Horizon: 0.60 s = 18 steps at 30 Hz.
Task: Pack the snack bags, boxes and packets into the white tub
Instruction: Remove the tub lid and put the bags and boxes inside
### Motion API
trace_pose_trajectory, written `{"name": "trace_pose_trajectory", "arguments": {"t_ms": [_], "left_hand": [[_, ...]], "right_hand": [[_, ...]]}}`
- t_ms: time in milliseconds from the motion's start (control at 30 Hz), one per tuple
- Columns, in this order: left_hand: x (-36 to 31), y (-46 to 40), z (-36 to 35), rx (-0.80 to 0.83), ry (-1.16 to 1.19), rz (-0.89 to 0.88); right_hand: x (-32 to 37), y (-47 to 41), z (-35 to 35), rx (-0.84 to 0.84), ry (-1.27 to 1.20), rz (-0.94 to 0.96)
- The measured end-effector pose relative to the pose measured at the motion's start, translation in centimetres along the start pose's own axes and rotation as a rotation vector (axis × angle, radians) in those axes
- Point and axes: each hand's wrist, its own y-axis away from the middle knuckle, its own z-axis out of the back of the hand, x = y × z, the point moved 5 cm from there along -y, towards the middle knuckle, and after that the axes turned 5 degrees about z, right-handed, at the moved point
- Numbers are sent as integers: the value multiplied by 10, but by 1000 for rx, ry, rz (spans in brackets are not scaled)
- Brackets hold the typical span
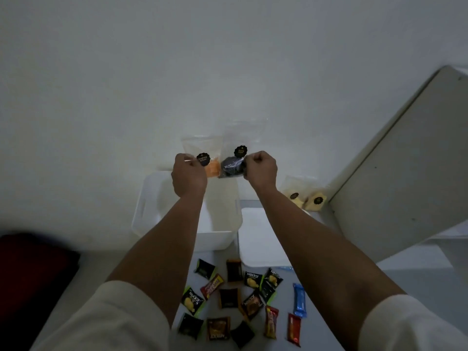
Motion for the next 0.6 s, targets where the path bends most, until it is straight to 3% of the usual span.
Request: {"name": "trace_pose_trajectory", "arguments": {"t_ms": [233,600], "left_hand": [[63,-45,28,5,-64,126],[173,-102,-2,103,-105,414]], "right_hand": [[-22,21,-81,70,27,-121],[-113,36,-159,139,202,-319]]}}
